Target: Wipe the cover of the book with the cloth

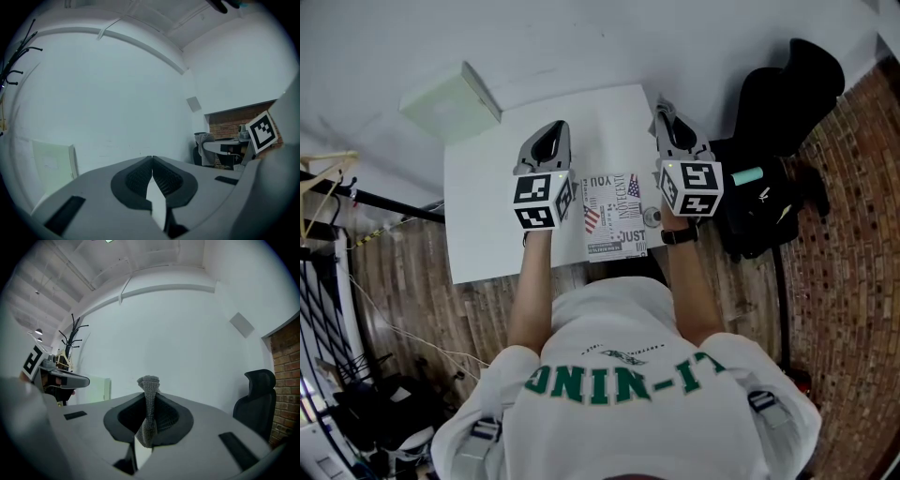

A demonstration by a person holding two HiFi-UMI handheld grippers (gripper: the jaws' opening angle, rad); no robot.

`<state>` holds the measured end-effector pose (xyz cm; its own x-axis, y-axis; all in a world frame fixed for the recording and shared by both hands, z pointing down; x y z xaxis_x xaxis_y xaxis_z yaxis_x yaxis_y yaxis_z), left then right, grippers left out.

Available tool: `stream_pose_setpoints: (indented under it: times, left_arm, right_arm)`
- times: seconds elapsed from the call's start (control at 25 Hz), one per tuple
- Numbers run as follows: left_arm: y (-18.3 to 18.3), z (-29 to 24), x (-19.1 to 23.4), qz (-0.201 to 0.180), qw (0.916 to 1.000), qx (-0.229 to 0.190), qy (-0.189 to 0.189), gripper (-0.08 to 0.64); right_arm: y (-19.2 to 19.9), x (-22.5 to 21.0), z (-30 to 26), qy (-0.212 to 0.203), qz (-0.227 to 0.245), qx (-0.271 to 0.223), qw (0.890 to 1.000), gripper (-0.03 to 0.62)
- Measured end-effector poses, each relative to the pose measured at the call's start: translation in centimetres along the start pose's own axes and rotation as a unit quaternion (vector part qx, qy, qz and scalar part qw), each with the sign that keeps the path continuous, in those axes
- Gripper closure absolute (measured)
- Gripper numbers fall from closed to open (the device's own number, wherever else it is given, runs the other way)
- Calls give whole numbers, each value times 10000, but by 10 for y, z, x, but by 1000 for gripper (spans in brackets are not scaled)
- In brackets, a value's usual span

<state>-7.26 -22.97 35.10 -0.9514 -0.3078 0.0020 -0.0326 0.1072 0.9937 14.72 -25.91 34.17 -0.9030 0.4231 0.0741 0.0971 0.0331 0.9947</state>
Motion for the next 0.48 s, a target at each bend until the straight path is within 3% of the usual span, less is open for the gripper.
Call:
stream_pose_setpoints:
  times: [0.48]
  left_arm:
    - [0, 9, 3, 181, 9997, -161, -15, 545]
  right_arm:
    - [0, 8, 2, 18, 66, 58, 10000, 554]
Point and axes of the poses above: the fingertips, and each gripper's own axes: z backward along the fingers, x to its left, y out of its underside, the point moved 5 cm from there along z, backward along the fingers
